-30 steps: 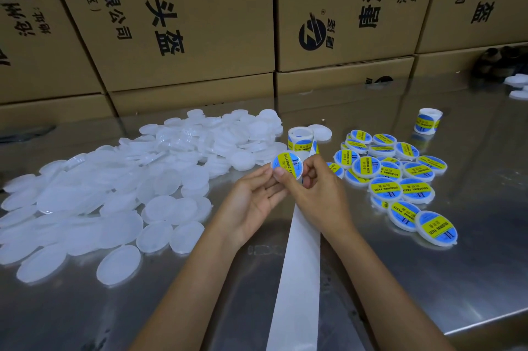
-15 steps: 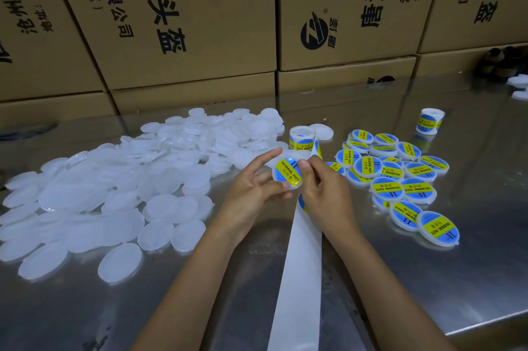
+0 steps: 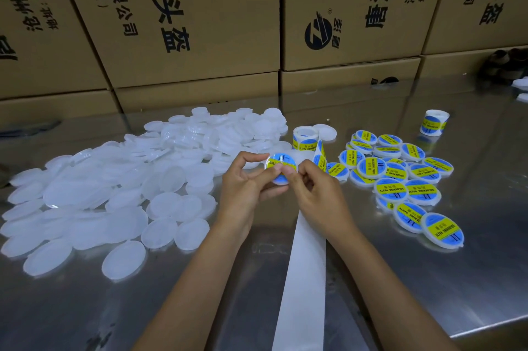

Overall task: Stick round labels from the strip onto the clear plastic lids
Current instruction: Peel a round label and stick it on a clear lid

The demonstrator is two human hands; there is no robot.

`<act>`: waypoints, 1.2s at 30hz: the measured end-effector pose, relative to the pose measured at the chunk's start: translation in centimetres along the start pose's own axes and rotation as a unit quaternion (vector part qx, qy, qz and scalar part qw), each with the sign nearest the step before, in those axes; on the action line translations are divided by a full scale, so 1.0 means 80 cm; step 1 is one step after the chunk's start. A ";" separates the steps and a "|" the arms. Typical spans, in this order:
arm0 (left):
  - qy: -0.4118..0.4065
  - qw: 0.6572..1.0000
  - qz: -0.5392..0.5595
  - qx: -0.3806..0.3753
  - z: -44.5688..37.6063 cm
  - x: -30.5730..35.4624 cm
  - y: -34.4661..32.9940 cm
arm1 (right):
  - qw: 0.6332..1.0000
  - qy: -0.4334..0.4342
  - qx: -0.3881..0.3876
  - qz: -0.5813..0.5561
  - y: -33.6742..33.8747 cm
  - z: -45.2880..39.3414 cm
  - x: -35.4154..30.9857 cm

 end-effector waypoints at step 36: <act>0.000 0.986 -0.149 0.074 -0.005 -0.001 0.005 | 0.999 0.011 -0.005 -0.046 -0.001 0.003 -0.012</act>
Point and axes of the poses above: each hand's wrist, its own z-axis away from the middle knuckle, its own y-axis out of the back of the hand, x = y × z, the point moved 1 cm from there along -z, towards the middle knuckle, and after that the axes turned 11 degrees about -z, right-handed, at the moved point
